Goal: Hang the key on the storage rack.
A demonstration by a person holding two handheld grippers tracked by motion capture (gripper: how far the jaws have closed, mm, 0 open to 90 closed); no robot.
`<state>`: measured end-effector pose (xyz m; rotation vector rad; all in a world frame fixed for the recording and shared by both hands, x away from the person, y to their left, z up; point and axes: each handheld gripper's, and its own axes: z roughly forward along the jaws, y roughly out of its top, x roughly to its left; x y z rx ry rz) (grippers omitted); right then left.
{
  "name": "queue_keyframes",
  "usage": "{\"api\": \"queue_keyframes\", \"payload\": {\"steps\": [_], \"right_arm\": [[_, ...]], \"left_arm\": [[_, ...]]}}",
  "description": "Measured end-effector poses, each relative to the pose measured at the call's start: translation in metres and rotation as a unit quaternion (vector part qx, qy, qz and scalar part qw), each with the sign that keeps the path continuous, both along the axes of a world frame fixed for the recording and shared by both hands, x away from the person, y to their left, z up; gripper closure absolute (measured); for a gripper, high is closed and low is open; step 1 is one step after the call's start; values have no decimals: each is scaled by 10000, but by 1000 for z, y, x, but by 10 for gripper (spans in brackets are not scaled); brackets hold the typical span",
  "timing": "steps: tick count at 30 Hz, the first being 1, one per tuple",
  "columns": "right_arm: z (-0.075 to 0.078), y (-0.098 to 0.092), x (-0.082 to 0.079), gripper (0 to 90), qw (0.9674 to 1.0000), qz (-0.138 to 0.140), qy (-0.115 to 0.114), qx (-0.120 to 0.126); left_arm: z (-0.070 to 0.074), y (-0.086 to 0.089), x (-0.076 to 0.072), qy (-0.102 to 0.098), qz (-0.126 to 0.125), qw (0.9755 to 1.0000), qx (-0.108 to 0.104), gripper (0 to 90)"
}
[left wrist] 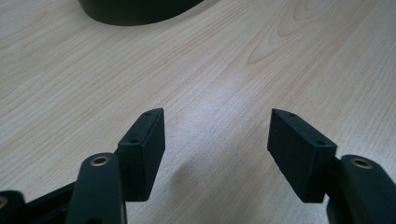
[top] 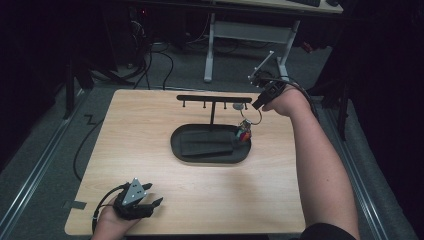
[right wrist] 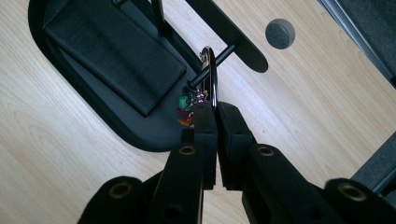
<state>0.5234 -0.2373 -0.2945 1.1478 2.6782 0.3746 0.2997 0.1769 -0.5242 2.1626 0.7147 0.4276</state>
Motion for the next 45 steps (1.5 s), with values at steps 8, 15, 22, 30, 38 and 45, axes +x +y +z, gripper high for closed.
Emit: {"api": "queue_keyframes", "payload": {"steps": [8,15,22,30,38,45], "right_arm": [[-6,4,6,876,9998,-38,61,-161],[-13,11,16,874,9997,-82,5,-245],[-16,14,14,822,9993,-195,-137,-283],[-17,14,-2,686,9983,-457,-316,-161],[-25,14,-26,522,9963,-645,-552,129],[-32,12,-39,414,9949,-763,-618,210]], "left_arm": [[0,-1,0,24,-43,10000,40,372],[1,0,0,18,-49,10000,54,372],[0,-2,-1,0,-87,9999,52,372],[0,-4,0,59,-134,9999,48,369],[-2,-3,-3,77,-124,9999,-10,368],[-2,-2,-1,108,-98,9999,-74,365]]}}
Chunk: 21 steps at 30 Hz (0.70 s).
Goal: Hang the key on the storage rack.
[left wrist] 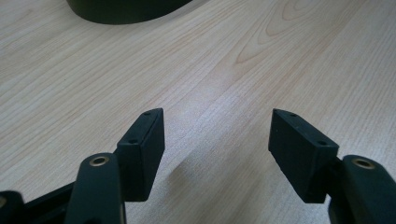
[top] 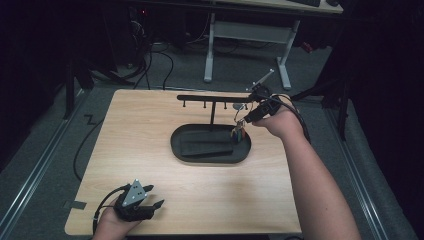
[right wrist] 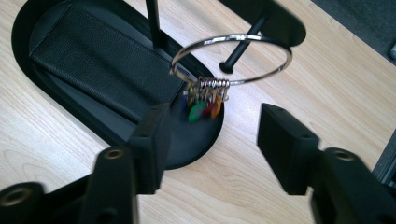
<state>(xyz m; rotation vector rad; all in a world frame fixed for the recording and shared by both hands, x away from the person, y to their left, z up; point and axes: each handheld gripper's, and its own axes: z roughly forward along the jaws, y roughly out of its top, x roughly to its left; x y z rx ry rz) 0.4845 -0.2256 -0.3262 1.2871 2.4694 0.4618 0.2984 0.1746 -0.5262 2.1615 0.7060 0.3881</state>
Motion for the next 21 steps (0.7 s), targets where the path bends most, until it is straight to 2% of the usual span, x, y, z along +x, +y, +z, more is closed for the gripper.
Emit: {"api": "queue_keyframes", "payload": {"steps": [4,6,8,10,12,13,16,21], "right_arm": [[-2,-2,-7,363,9999,-51,-123,55],[-5,-3,-11,322,9998,-36,-172,40],[-7,-5,-15,318,9997,-39,-234,68],[-15,-9,-22,325,9992,-93,-357,145],[-20,-11,-24,319,9991,-112,-359,174],[-29,-15,-29,308,9991,-109,-361,204],[-40,-20,-37,288,9990,-63,-367,256],[-57,-23,-53,253,9985,41,-498,203]], "left_arm": [[1,-2,2,31,-14,10000,-32,364],[0,-4,3,38,-51,10000,10,363],[-1,-6,3,16,-78,10000,49,363],[-2,-6,3,26,-77,9999,62,363],[-2,-6,3,32,-74,9999,63,363],[-2,-6,3,57,-70,9999,79,363],[-3,-6,4,75,-51,9999,90,363],[-4,-6,3,92,-15,9999,107,363]]}}
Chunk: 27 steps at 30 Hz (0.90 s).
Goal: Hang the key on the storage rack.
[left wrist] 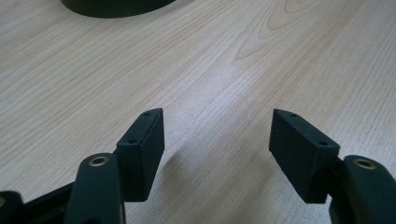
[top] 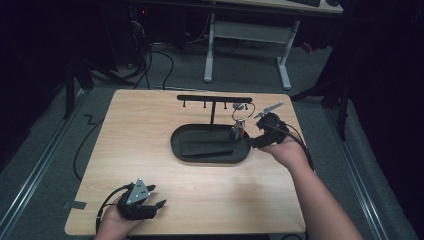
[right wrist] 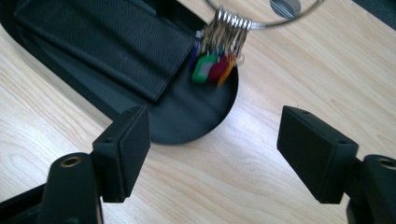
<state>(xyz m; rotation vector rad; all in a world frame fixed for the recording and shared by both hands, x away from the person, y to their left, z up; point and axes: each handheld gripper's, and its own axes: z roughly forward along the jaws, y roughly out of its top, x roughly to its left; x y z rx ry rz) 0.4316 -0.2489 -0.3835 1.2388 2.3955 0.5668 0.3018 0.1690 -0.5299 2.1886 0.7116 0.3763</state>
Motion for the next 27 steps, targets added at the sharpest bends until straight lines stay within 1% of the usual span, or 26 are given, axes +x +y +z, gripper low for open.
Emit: {"api": "queue_keyframes", "payload": {"steps": [1,2,3,4,5,6,7,8,9,10,11,13,14,15,16,18,19,20,21,23,24,25,26,27], "right_arm": [[0,0,0,253,10000,0,0,0],[-7,-2,-7,249,9999,-24,-80,116],[-10,-3,-11,249,9998,-15,-121,163],[-10,-3,-11,249,9998,-15,-121,163],[-14,-3,-14,249,9998,10,-128,181],[-22,-2,-22,246,9995,84,-156,244],[-25,-1,-26,245,9997,78,-157,185],[-29,0,-30,247,9995,114,-262,114],[-33,0,-34,239,9995,137,-270,62],[-36,2,-38,239,9995,94,-300,-58],[-40,3,-43,243,9991,124,-389,-132],[-46,1,-51,268,9993,143,-347,-90],[-49,0,-55,266,9992,140,-374,-47],[-49,0,-55,266,9992,140,-374,-47],[-55,-4,-62,261,9988,124,-455,136],[-61,-9,-69,256,9980,95,-514,348],[-61,-9,-69,256,9980,95,-514,348],[-69,-14,-75,253,9970,72,-546,539],[-69,-14,-75,253,9970,72,-546,539],[-79,-20,-82,256,9958,25,-553,725],[-89,-26,-89,257,9944,-8,-566,895],[-89,-26,-89,257,9944,-8,-566,895],[-99,-30,-96,258,9928,-87,-588,1044],[-99,-30,-96,258,9928,-87,-588,1044]], "left_arm": [[0,0,0,0,0,10000,0,363],[0,0,-1,-4,13,10000,-3,363],[0,0,-1,-4,12,10000,-4,363],[0,0,-1,-4,12,10000,-4,363],[0,0,-1,3,3,10000,8,363],[-1,-1,-1,8,8,10000,18,363],[-2,-1,-1,30,3,10000,29,363],[-3,-2,0,48,6,10000,34,363],[-4,-2,0,67,7,10000,35,363],[-4,-2,0,79,5,10000,47,363],[-4,-3,0,79,4,9999,69,364],[-4,-3,-1,60,2,9999,83,364],[-3,-4,-1,28,-4,10000,80,364],[-3,-4,-1,28,-4,10000,80,364],[-1,-4,-3,-34,-15,10000,56,364],[1,-4,-5,-97,-21,9999,51,364],[1,-4,-5,-97,-21,9999,51,364],[2,-5,-6,-135,-24,9999,27,364],[2,-5,-6,-135,-24,9999,27,364],[3,-6,-8,-189,-42,9998,29,364],[5,-7,-11,-241,-66,9997,57,364],[5,-7,-11,-241,-66,9997,57,364],[7,-8,-14,-301,-65,9995,37,363],[7,-8,-14,-301,-65,9995,37,363]]}}
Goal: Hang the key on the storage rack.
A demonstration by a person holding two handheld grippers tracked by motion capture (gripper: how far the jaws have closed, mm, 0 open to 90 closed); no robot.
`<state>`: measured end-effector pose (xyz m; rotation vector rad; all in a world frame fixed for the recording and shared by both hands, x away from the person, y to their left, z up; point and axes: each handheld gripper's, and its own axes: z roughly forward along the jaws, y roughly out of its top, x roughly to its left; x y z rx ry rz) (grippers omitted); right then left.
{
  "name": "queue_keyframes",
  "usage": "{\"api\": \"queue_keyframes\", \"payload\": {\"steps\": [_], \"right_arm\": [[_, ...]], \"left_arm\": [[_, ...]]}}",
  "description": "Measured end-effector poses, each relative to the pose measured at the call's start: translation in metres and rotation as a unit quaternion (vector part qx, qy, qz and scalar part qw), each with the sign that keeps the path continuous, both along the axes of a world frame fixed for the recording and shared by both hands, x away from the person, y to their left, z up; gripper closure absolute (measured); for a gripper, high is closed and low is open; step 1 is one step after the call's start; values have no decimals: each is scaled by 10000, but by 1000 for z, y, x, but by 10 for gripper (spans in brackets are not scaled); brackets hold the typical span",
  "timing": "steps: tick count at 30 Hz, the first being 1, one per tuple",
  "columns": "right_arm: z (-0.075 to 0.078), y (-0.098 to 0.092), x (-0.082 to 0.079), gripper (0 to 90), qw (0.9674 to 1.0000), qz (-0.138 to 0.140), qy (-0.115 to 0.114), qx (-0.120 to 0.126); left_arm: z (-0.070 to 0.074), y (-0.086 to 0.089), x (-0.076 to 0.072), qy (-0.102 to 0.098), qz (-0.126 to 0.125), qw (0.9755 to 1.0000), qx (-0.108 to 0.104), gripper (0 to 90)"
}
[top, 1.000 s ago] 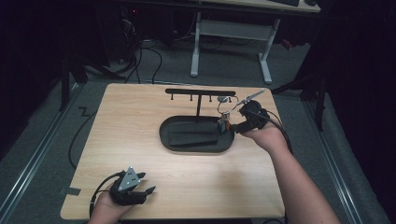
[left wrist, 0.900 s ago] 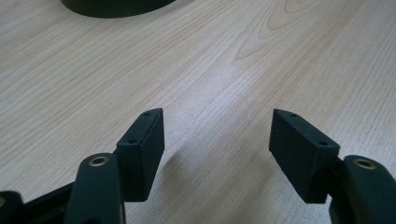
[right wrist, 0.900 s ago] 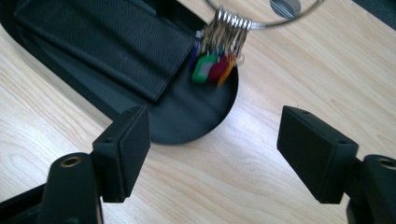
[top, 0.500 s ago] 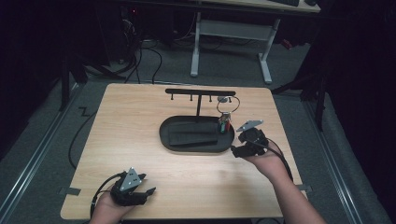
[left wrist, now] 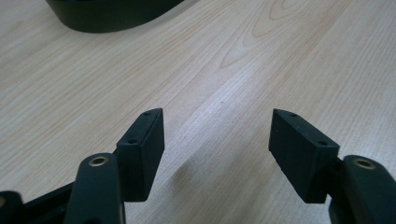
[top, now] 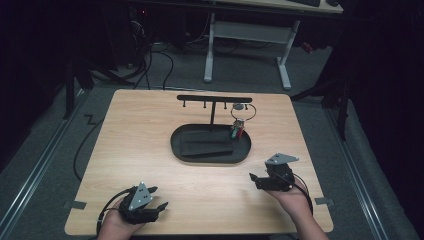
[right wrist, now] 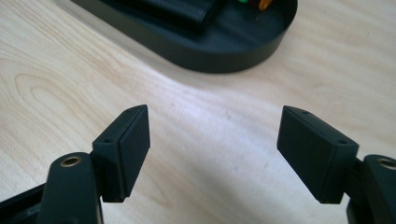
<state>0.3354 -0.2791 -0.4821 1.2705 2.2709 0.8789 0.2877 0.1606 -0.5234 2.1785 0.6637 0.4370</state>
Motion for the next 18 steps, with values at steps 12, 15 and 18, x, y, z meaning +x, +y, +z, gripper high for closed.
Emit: {"api": "queue_keyframes", "payload": {"steps": [12,15,18], "right_arm": [[-32,-13,-47,233,9967,-328,-441,592],[-36,-14,-50,225,9965,-359,-396,642],[-33,-13,-50,223,9958,-370,-497,675]], "left_arm": [[3,7,-4,-50,287,9995,-155,359],[7,10,-5,-115,319,9993,-177,360],[9,11,-7,-199,326,9992,-135,360]]}}
